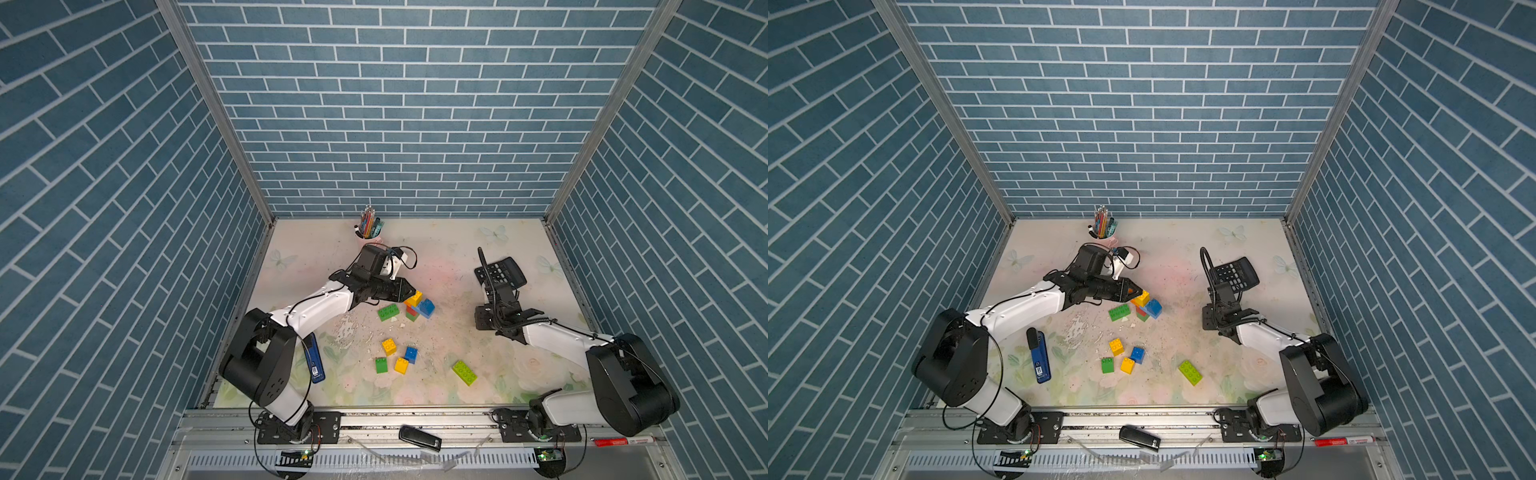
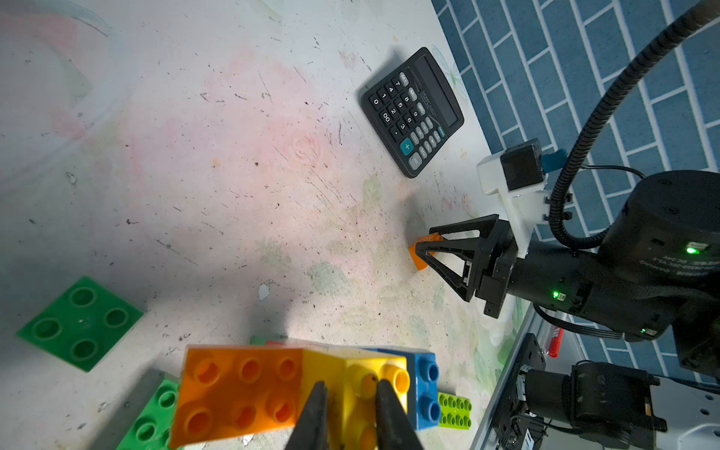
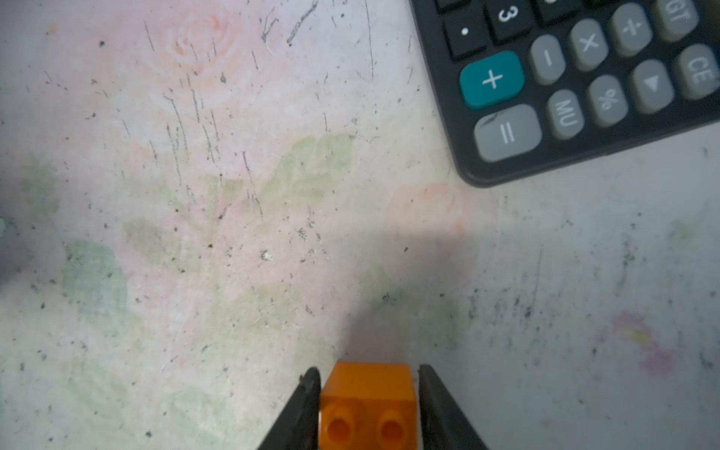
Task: Assemble a fork with lego
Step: Pick up the lego brick from the center of the board.
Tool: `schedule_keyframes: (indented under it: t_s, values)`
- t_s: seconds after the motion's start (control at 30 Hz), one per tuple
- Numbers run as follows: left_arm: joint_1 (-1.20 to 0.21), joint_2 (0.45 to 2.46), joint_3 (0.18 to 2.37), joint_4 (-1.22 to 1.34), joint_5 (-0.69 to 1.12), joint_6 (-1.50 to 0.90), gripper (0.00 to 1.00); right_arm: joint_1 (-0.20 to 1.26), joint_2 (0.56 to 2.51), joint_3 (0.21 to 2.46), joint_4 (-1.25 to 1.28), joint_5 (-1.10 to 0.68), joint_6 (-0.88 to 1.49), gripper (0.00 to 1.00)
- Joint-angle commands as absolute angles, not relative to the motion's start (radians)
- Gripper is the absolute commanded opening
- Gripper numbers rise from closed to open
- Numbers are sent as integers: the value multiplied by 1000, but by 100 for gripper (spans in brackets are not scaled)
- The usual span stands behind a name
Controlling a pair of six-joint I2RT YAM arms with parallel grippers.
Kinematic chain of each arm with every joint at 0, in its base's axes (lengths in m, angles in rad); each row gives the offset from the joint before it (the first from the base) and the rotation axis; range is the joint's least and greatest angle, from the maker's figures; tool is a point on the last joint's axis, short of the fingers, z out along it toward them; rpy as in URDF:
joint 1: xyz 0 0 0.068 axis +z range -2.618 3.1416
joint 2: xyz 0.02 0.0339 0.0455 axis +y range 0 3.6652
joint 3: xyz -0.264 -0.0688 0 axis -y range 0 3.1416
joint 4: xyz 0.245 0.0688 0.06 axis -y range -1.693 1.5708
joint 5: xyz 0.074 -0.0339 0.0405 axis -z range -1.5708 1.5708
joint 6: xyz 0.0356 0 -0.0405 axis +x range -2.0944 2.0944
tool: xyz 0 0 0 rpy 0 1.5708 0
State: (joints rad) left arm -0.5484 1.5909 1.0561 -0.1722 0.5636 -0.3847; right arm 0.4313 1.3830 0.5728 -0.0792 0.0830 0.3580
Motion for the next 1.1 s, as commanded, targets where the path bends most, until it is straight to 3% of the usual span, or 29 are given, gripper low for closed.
schedule_keyframes:
  t_s: [0.0, 0.4, 0.57, 0.8, 1.07]
  values:
    - [-547, 1623, 1037, -265, 532, -376, 23, 435, 1390, 576, -86, 91, 346, 39]
    - [-545, 1616, 1070, -244, 553, -397, 26, 436, 1305, 601, -137, 94, 337, 29]
    - [-543, 1611, 1097, -240, 563, -404, 29, 440, 1287, 621, -126, -27, 335, 27]
    - [-539, 1604, 1100, -239, 566, -408, 31, 528, 1298, 627, -92, -178, 354, 21]
    - [-537, 1598, 1122, -224, 577, -422, 35, 652, 1322, 631, -66, -185, 403, 16]
